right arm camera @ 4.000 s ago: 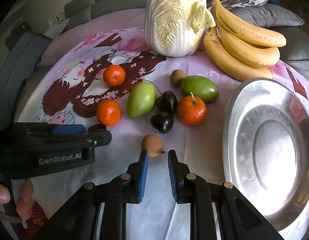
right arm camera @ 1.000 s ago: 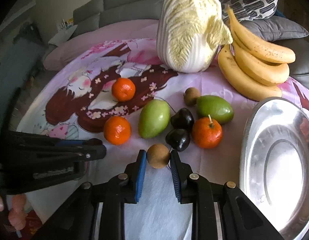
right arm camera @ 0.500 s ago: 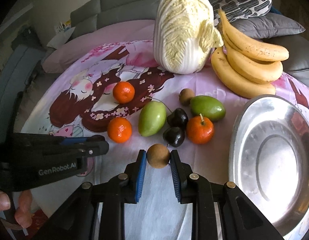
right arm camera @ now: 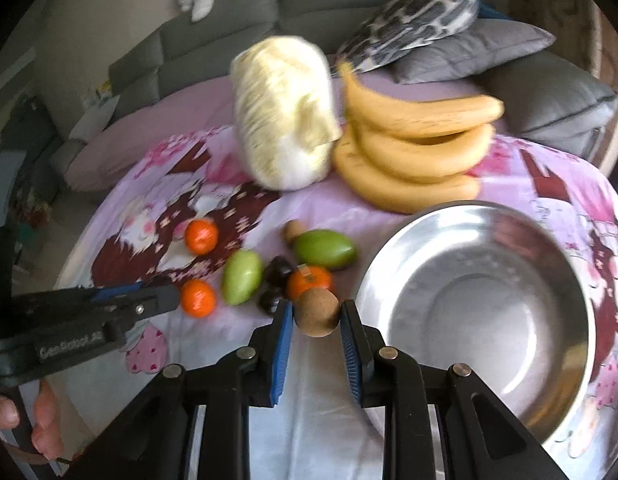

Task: Organize fruits
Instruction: 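Carry the brown fruit over the steel bowl with the right tool while the left carries the cherry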

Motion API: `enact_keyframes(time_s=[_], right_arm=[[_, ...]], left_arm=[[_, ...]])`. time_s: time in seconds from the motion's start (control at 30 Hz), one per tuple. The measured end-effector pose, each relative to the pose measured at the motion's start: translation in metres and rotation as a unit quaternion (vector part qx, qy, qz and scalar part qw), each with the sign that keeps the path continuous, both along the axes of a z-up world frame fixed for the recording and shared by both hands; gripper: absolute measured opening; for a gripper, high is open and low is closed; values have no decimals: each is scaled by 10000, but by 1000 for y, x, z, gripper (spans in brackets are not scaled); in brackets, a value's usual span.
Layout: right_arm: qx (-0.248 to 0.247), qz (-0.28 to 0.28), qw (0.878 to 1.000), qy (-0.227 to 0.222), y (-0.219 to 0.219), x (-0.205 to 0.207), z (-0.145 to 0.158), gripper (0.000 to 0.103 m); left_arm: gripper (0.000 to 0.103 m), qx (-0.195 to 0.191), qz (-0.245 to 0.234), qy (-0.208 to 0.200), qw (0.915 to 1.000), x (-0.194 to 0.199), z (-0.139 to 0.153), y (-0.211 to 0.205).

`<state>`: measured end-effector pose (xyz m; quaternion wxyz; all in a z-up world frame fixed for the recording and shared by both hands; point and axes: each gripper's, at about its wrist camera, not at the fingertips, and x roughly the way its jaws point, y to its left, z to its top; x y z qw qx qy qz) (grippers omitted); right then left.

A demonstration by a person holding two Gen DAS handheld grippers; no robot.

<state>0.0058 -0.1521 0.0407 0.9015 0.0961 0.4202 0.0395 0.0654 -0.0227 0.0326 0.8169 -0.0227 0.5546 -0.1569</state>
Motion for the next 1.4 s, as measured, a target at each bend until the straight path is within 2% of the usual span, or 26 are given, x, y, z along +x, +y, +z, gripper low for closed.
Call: enact_keyframes(time_s=[0.23,0.33,0.43,0.7,0.83,1.0,1.4], right_arm=[[-140,-648,9978,38,-48,0,3,26],[-81,-967,9952,116,-75,0,0,26],[-129,-1291,9914,167,-100,-3,-2,26],[-104,-2034,9786,285,-160,-16,-9,26],[-1,-2158,9758,367,-177,-19,-17,26],[35,-2219,9734,566,-182,-14,-31,26],[-46,-2119,9746,727,-177,-8,-41,26]], left_arm=[[28,104,-542,71,9985,2,2,-50],[28,171,-803,-17,9966,3,9,-77],[28,151,-1130,-166,9933,4,15,-107],[28,177,-1787,-343,9832,10,10,-176],[28,358,-1860,-282,9815,13,-2,-193],[28,501,-1798,-139,9823,19,-19,-195],[28,604,-1816,3,9815,26,-41,-201]])
